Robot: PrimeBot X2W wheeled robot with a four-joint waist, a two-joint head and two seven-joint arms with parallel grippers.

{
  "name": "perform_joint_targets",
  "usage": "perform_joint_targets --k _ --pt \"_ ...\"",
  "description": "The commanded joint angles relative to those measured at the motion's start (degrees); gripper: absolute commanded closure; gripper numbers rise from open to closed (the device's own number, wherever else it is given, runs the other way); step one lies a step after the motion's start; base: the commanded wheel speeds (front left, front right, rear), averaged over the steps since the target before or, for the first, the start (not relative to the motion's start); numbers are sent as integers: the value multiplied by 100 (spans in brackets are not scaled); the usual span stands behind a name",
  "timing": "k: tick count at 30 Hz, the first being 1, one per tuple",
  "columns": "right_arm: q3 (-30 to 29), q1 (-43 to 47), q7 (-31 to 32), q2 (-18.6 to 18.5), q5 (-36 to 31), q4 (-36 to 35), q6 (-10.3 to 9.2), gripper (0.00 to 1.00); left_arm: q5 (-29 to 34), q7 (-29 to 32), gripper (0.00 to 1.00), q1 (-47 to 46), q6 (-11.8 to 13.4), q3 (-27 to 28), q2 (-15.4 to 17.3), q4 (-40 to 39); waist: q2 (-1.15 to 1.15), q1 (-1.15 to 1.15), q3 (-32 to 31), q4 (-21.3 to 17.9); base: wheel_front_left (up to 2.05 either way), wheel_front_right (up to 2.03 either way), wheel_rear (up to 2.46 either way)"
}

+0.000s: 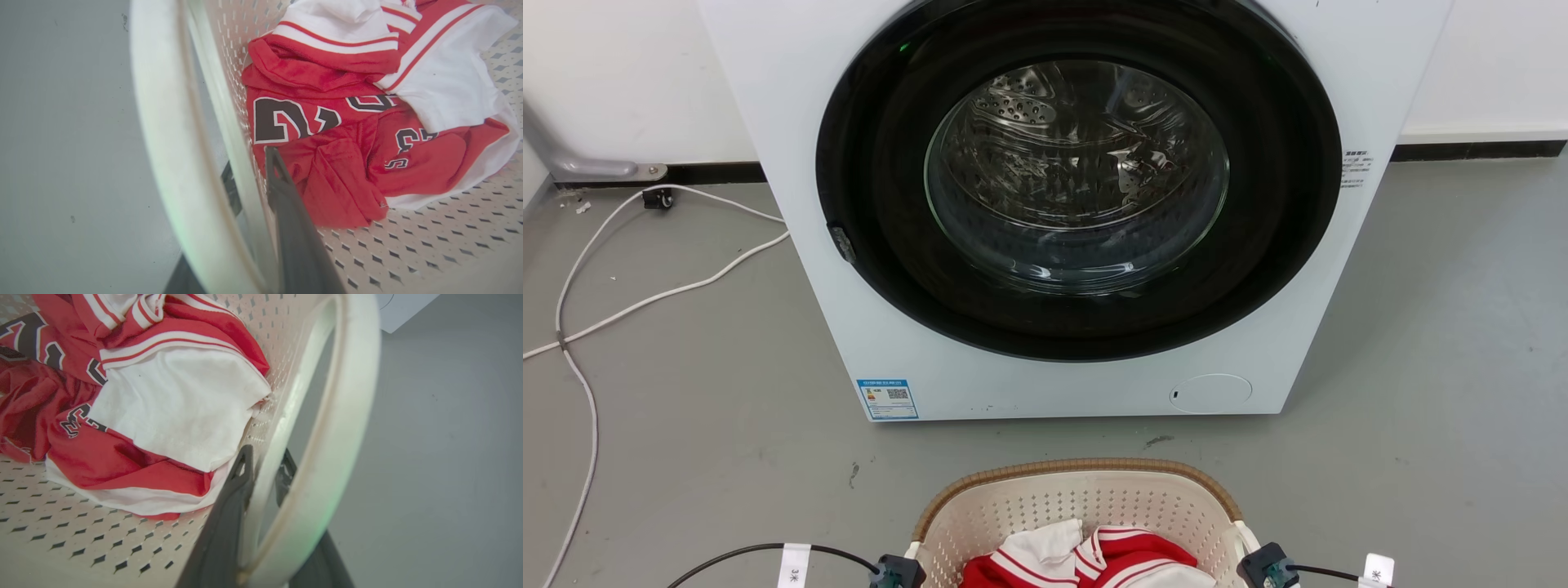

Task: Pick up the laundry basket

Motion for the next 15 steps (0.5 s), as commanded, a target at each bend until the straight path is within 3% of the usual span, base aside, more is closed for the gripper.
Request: perform_joint_targets --k 1,15 --pt "75 131 71 -124 -41 83 28 100 -5 -55 100 -64 -10 -23 159 -28 0 0 2 2 0 0 0" --pt "173 77 98 -124 52 89 28 100 -200 -44 100 -85 -10 -175 182 -27 0 0 16 -11 0 0 0"
